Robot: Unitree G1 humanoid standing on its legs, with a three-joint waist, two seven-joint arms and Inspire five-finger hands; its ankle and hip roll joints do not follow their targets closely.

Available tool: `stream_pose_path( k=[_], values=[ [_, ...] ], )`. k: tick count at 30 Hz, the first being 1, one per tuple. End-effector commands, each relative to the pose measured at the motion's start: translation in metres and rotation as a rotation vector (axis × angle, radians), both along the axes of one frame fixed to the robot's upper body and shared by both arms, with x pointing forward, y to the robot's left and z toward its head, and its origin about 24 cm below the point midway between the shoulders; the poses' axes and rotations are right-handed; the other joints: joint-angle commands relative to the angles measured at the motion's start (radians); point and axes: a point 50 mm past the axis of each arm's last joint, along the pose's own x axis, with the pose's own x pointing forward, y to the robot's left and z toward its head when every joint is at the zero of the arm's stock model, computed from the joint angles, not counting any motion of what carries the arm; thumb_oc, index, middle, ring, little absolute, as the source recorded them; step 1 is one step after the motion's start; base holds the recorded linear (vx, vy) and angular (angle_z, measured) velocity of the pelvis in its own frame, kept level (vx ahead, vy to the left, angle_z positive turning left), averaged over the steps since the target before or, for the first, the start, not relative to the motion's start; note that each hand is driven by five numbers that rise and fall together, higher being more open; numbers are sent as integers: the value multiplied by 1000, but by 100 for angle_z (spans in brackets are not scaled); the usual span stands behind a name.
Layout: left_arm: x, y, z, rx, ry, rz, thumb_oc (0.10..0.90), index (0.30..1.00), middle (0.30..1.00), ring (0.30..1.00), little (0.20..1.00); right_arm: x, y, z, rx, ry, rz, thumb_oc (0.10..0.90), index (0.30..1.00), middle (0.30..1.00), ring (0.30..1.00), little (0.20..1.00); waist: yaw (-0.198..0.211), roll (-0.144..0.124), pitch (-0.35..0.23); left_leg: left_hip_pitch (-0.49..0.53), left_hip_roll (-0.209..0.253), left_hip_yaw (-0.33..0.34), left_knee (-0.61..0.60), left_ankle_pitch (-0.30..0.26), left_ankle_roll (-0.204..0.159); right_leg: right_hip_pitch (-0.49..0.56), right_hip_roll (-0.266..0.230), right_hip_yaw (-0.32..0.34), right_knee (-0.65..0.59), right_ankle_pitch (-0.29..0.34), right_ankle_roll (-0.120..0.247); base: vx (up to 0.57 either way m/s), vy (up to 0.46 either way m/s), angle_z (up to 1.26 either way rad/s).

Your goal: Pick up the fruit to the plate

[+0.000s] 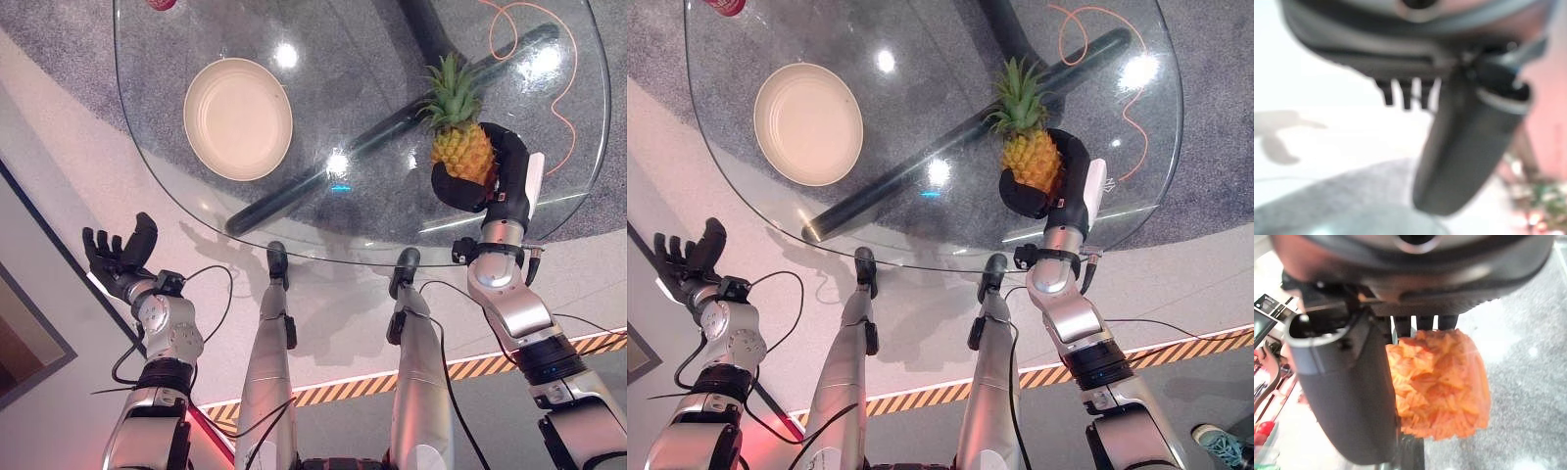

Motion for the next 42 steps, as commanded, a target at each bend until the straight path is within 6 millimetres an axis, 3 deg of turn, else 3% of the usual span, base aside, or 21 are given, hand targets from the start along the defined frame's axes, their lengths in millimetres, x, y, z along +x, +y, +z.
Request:
stream_pose_path(
  k=[1,4,8,9,19,33,42],
  values=[
    [-14,25,54,165,-210,208,800,900,900,900,900,-17,-9,46,-11,-319,-88,100,300,300,300,200,-1,-31,-14,-25,-30,-25,84,-85,18,5,40,-34,-55,23,-23,0,0,0],
    [-12,10,77,224,-317,200,800,900,900,900,900,-20,-6,55,-4,-380,-91,100,300,300,300,200,1,-31,-14,-40,-32,-27,87,-80,19,-6,38,-33,-58,30,-24,0,0,0],
    [-12,-6,93,316,-393,161,800,900,900,900,900,-21,-4,60,-10,-421,-91,100,300,300,300,200,6,-30,-14,-39,-29,-27,93,-92,18,-4,38,-33,-53,22,-21,0,0,0],
    [-11,-15,112,375,-462,101,800,900,900,900,900,-22,-3,66,-11,-459,-87,100,300,300,300,200,7,-28,-14,-41,-29,-27,93,-92,18,-5,40,-31,-52,23,-21,0,0,0],
    [-9,-48,159,522,-678,-133,800,900,900,900,900,-26,9,93,-43,-611,-61,100,300,300,300,200,1,-22,-14,-37,-27,-20,88,-91,19,-2,41,-25,-58,31,-15,0,0,0],
    [2,-101,191,644,-821,-557,800,900,900,900,900,-39,33,128,-126,-802,23,100,300,300,300,200,-18,-8,-14,-30,-32,-4,64,-75,22,5,43,-15,-83,48,-9,-4,12,0],
    [12,-126,192,562,-837,-833,800,900,900,900,900,-45,47,139,-204,-859,86,100,300,300,300,200,-24,-1,-14,-19,-33,6,58,-80,22,14,40,-13,-89,47,-2,0,0,0]
  ],
)
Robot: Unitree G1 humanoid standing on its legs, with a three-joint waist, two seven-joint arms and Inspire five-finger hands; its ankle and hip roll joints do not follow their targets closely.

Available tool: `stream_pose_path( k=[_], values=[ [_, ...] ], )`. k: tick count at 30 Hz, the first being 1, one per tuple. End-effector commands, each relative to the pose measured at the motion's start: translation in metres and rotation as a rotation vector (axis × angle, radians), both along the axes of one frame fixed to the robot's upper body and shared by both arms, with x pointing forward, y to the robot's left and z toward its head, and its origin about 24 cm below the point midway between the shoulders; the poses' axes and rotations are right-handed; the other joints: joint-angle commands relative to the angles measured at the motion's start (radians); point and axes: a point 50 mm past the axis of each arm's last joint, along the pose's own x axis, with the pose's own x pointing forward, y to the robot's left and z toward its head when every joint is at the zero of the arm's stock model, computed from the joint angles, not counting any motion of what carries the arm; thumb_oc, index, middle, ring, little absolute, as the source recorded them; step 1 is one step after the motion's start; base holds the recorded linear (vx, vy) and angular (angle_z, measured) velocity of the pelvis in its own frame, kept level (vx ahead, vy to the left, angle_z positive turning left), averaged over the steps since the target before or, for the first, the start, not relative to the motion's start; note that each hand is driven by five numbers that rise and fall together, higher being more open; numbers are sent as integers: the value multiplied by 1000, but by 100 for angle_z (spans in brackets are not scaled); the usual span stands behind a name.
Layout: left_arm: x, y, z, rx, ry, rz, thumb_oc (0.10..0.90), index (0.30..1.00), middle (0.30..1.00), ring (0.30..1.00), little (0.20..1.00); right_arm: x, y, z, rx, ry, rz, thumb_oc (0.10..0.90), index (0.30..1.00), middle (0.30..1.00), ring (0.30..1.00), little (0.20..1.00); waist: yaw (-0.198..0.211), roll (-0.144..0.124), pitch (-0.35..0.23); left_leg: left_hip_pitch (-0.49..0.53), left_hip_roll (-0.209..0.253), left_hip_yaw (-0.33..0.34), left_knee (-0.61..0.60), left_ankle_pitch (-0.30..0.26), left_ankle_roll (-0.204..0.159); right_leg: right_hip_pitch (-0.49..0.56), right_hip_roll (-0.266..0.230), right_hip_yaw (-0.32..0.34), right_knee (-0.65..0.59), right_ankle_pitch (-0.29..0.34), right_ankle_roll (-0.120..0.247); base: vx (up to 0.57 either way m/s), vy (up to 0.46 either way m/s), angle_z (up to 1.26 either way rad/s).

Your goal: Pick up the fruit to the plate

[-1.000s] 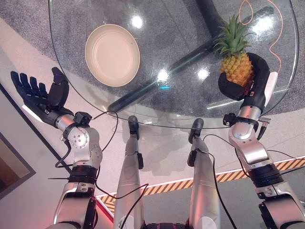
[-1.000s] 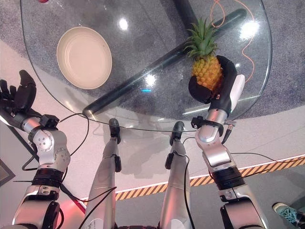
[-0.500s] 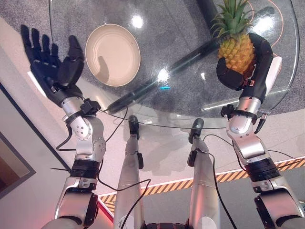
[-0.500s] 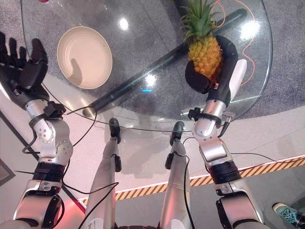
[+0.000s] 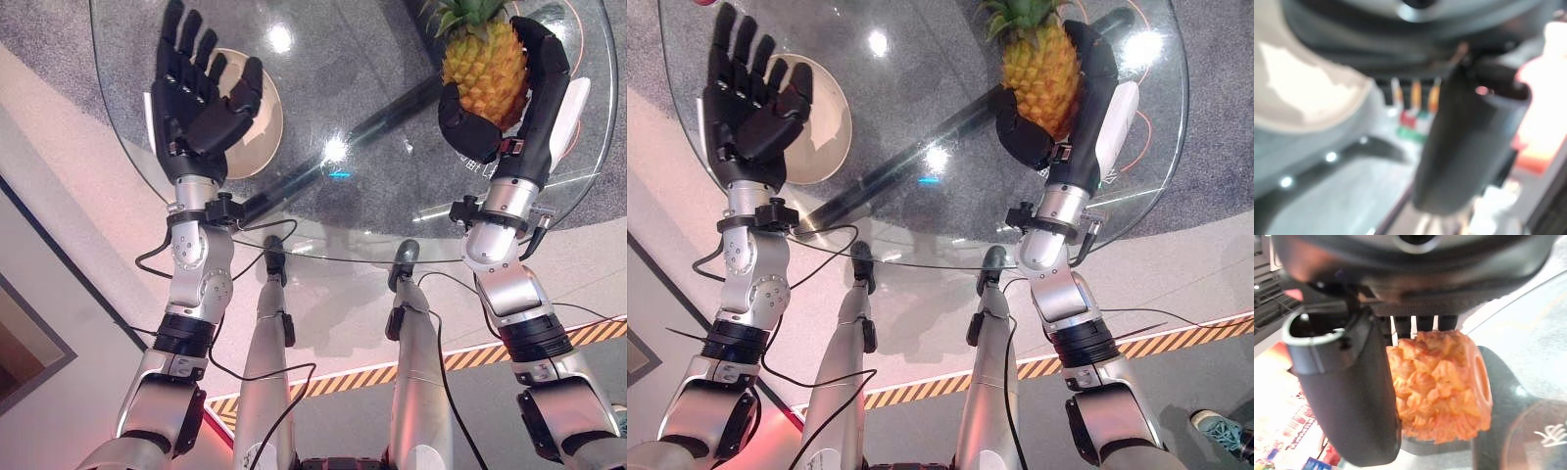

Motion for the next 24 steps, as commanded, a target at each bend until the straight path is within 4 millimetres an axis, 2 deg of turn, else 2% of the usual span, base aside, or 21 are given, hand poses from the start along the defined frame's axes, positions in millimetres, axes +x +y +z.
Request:
stream_pose_path(
  k=[1,17,24],
  values=[
    [-18,-12,52,-15,-245,-151,800,900,900,900,900,-41,20,72,-97,-438,102,100,300,300,300,200,-18,6,-18,-3,-35,-16,74,-79,21,48,37,-29,-82,46,-1,0,0,0],
    [-10,-50,49,-135,-130,-518,800,900,900,900,900,-42,47,84,-187,-433,227,100,300,300,300,200,-27,9,-18,1,-36,-3,70,-76,24,55,33,-27,-99,56,1,0,0,0],
    [-9,-59,48,-160,-114,-594,800,900,900,900,900,-40,57,83,-230,-400,271,100,300,300,300,200,-27,9,-18,0,-35,0,65,-72,24,54,29,-28,-105,60,1,0,0,0]
  ],
)
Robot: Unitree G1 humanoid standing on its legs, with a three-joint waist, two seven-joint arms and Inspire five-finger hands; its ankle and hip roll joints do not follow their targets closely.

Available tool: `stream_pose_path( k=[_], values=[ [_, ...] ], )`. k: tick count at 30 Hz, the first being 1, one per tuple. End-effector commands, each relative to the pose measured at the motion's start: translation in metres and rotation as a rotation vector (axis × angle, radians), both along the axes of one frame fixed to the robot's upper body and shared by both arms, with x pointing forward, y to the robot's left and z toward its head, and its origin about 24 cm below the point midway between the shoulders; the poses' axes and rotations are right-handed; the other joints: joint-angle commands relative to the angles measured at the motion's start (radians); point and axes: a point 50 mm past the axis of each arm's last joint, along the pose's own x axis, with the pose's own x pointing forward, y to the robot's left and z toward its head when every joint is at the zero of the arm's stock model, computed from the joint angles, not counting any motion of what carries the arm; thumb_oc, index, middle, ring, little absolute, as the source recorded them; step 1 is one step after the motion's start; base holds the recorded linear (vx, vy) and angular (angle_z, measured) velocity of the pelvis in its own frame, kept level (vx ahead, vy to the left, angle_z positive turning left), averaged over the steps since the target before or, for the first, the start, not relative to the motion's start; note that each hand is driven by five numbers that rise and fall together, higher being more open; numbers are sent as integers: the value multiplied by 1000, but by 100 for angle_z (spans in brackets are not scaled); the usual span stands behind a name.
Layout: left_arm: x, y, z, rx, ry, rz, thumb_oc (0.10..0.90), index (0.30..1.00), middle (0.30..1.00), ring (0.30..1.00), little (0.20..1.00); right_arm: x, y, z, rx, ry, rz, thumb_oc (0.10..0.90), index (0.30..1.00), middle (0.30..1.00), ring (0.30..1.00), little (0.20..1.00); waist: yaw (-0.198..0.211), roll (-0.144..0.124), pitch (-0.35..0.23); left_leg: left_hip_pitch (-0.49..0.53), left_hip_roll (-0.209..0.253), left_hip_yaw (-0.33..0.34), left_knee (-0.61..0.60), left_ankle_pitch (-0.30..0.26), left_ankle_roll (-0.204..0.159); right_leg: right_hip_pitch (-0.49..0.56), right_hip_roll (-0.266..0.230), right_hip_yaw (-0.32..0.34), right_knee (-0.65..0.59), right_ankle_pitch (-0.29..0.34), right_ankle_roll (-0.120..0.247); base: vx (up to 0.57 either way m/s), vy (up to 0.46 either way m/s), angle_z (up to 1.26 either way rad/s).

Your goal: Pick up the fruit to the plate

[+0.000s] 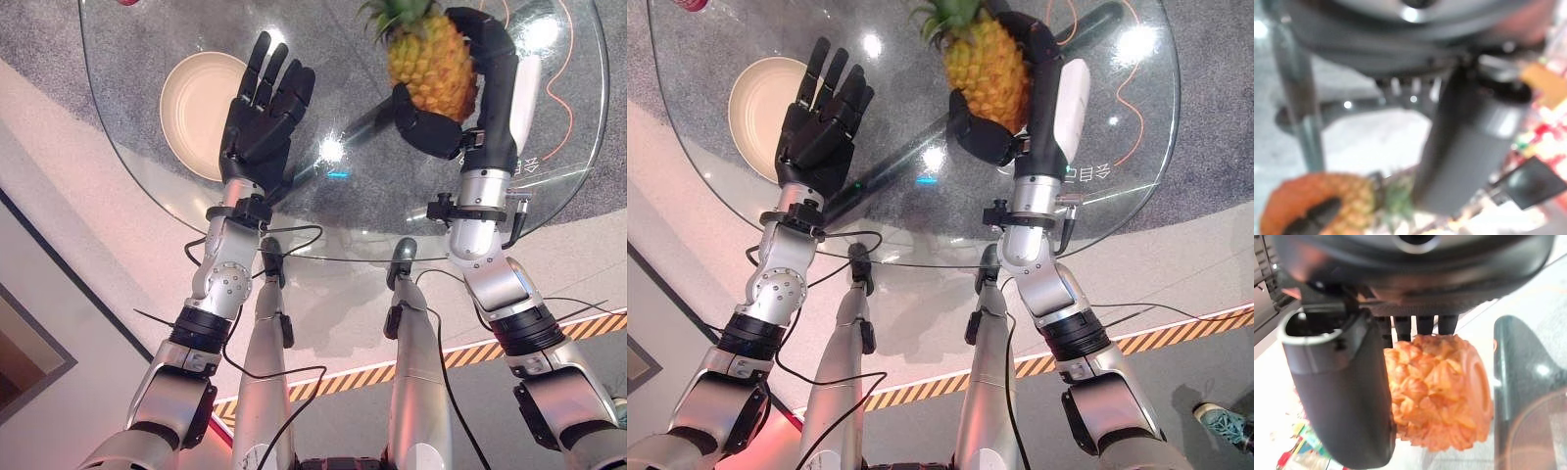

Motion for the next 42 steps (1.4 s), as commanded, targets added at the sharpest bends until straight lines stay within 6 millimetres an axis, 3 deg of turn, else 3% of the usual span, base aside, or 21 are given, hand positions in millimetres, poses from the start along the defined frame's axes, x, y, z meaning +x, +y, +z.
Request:
stream_pose_path(
  k=[1,42],
  values=[
    [-21,-20,58,-49,-284,-146,800,900,900,900,900,-44,23,77,-36,-413,161,100,300,300,300,200,-7,9,-19,-2,-34,-9,65,-72,24,59,29,-39,-107,58,0,0,0,0],
    [-28,-44,62,-11,-311,-281,800,900,900,900,900,-44,56,74,-141,-319,320,100,300,300,300,200,3,10,-19,-7,-43,-13,58,-66,28,57,25,-50,-112,65,2,0,0,0]
  ],
)
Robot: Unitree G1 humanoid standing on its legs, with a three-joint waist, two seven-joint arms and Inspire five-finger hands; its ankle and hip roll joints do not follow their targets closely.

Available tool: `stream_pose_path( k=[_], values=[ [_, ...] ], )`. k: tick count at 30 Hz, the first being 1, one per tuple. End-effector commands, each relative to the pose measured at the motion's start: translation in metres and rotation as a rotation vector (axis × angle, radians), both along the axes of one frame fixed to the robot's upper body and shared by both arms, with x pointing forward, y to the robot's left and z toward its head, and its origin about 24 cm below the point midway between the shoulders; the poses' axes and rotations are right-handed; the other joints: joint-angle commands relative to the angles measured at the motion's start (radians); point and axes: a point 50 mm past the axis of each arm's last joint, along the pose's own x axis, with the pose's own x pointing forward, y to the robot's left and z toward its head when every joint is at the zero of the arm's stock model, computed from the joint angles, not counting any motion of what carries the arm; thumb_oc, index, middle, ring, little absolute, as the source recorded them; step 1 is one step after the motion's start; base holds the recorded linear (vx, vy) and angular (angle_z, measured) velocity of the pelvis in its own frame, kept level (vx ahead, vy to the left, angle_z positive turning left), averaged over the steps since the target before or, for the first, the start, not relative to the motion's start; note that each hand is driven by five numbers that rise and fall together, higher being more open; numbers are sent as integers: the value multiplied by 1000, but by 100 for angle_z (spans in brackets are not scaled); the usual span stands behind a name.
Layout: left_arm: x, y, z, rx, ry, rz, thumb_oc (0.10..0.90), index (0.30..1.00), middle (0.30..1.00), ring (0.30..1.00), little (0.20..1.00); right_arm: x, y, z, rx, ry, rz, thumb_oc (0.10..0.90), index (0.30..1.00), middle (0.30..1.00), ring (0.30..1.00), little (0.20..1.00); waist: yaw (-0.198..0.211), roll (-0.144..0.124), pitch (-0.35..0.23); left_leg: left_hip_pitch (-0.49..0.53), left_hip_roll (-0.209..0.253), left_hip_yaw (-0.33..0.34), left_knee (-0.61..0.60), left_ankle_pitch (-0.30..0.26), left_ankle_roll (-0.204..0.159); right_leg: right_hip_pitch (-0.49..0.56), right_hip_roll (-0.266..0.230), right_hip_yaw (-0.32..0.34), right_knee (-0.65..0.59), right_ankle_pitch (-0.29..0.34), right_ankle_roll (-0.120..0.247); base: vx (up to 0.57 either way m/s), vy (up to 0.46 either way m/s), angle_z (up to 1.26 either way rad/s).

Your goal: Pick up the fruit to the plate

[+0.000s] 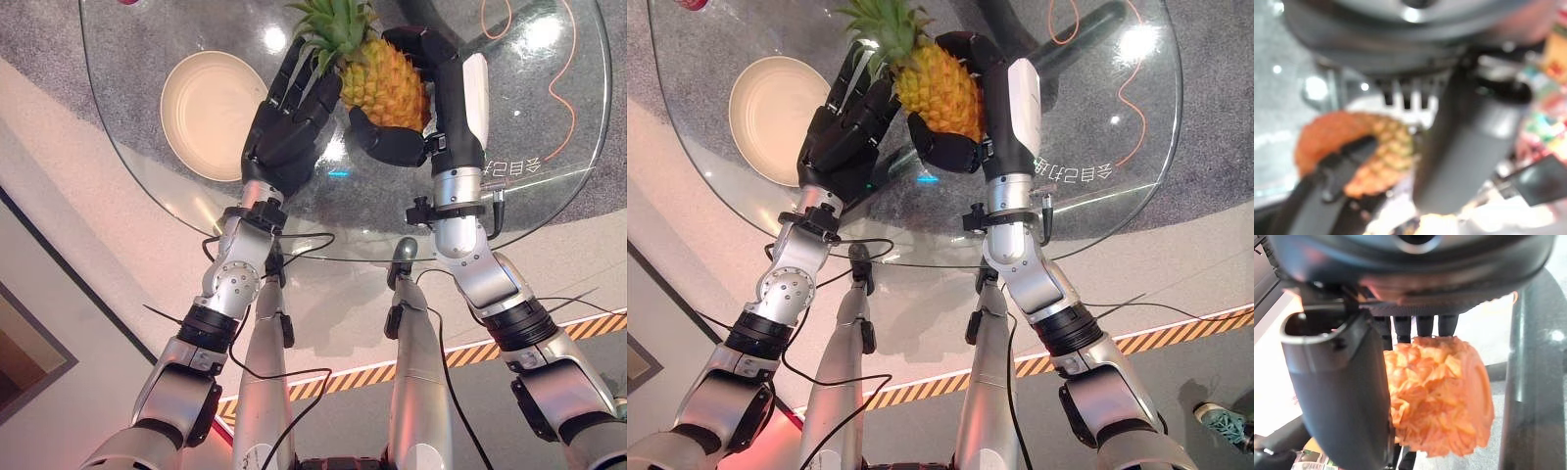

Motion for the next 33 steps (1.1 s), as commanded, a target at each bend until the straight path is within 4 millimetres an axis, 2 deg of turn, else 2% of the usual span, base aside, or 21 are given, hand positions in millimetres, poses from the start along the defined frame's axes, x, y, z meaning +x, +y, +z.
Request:
stream_pose_path(
  k=[1,12,33],
  values=[
    [-27,-22,65,-47,-320,-140,800,900,900,900,900,-47,31,71,20,-360,220,100,300,300,300,200,-2,9,-19,-8,-42,-13,61,-66,28,57,25,-50,-111,65,2,0,0,0],
    [-29,-22,66,-81,-331,-140,800,900,900,900,900,-47,37,69,-7,-332,248,100,300,300,300,200,0,8,-19,-9,-42,-14,59,-63,28,56,26,-51,-110,65,1,0,0,0],
    [-35,1,73,-214,-408,-14,800,900,900,900,900,-41,34,59,-124,-284,209,100,300,300,300,200,7,2,-19,-17,-44,-23,66,-65,25,51,27,-54,-103,59,-1,0,0,0]
  ],
)
